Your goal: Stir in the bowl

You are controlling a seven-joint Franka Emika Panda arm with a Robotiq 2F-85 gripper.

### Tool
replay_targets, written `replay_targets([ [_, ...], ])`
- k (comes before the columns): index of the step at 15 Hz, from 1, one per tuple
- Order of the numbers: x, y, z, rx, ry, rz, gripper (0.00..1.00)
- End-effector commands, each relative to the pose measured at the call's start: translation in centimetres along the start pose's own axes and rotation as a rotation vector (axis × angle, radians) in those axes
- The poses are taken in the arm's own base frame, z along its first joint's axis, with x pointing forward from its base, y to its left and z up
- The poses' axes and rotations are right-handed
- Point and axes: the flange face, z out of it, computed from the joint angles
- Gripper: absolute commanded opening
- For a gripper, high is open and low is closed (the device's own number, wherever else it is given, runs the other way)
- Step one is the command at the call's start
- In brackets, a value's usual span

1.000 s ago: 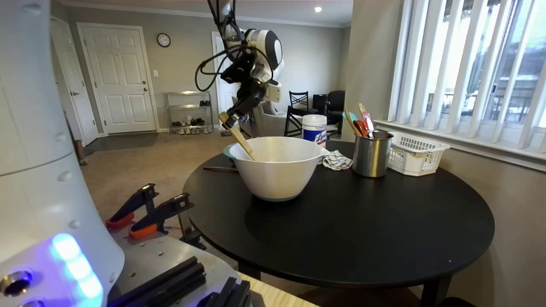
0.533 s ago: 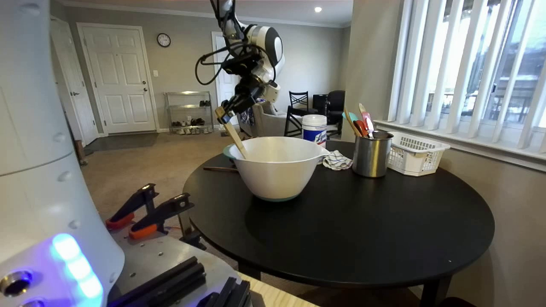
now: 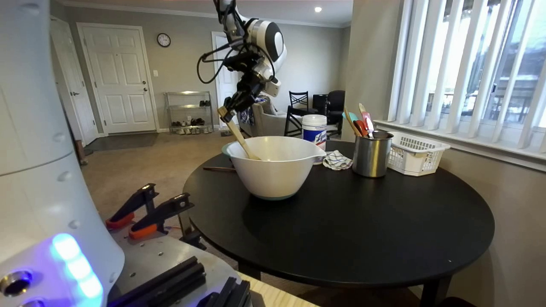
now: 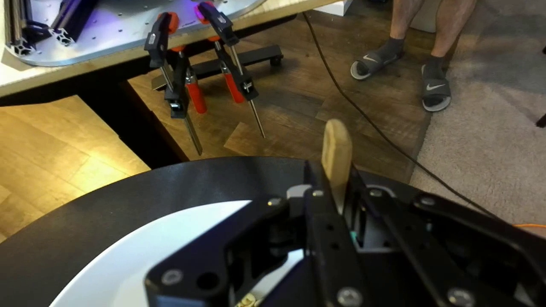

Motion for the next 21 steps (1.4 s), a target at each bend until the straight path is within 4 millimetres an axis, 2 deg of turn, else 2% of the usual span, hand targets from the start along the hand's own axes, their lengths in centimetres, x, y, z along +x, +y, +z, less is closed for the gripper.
replay_targets([
  [1, -0.3, -0.4, -0.4, -0.053, 0.074, 0.036, 0.03],
  [8, 0.7, 0.9, 0.5, -0.152, 0.101, 0.126, 0.03],
  [14, 0.3, 3.3, 2.8, -0.283, -0.059, 0.261, 0.03],
  [18, -0.3, 3.4, 4.1, -0.329, -0.178, 0.208, 0.03],
  [21, -0.9, 2.7, 4.2, -0.322, -0.214, 0.114, 0.03],
])
